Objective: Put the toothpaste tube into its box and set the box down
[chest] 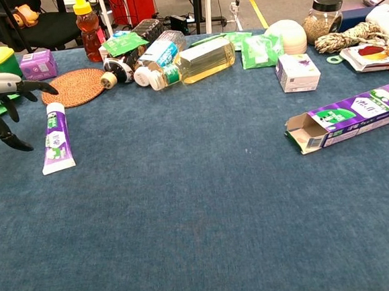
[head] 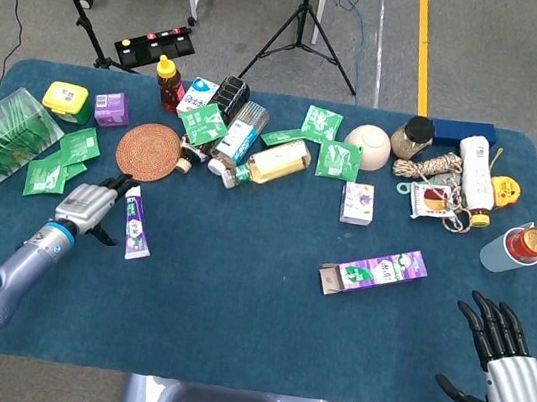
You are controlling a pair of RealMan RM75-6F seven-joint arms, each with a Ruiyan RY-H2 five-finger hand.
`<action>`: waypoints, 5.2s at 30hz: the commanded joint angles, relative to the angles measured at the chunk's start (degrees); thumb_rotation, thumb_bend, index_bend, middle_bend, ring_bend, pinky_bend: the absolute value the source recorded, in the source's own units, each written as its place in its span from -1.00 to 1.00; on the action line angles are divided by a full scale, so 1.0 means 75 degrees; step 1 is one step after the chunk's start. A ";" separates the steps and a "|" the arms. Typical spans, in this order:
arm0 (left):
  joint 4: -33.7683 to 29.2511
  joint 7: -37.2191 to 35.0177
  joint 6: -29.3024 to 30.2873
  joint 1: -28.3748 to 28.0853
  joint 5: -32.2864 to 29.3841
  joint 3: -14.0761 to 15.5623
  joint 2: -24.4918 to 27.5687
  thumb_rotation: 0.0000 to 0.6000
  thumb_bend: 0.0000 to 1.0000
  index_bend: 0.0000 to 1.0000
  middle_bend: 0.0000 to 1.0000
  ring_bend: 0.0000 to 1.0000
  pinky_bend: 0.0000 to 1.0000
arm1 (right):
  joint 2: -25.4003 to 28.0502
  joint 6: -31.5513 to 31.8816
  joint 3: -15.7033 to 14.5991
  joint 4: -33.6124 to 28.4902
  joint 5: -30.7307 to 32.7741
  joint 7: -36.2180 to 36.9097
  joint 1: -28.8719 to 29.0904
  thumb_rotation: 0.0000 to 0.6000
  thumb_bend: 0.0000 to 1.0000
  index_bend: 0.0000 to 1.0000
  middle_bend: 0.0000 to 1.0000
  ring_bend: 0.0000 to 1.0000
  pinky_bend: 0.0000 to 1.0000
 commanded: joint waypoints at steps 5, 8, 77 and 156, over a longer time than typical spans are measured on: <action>0.0514 -0.0114 -0.0462 -0.0017 -0.0346 0.0129 -0.0093 1.00 -0.88 -0.88 -0.92 -0.66 -0.30 | -0.0012 -0.0021 -0.0014 -0.0009 -0.0022 -0.0034 0.0004 1.00 -1.00 -0.99 -1.00 -1.00 -1.00; 0.0720 -0.0179 -0.0620 -0.0057 -0.0420 0.0122 -0.0188 1.00 -0.88 -0.88 -0.92 -0.66 -0.29 | -0.0023 -0.0034 -0.0016 -0.0012 -0.0029 -0.0058 0.0010 1.00 -1.00 -0.99 -1.00 -1.00 -1.00; -0.0194 0.0821 0.1537 -0.0228 0.0890 -0.0658 -0.2164 1.00 -0.88 -0.88 -0.92 -0.66 -0.35 | 0.0079 0.0044 -0.0050 0.0004 -0.0098 0.0201 0.0013 1.00 -1.00 -0.99 -1.00 -1.00 -1.00; -0.0237 0.4030 0.5069 -0.0349 -0.2907 -0.2048 -0.4930 1.00 -0.69 -0.54 -0.82 -0.66 -0.07 | 0.0213 -0.0039 -0.0133 0.0039 -0.0140 0.0635 0.0115 1.00 -1.00 -0.99 -1.00 -1.00 -1.00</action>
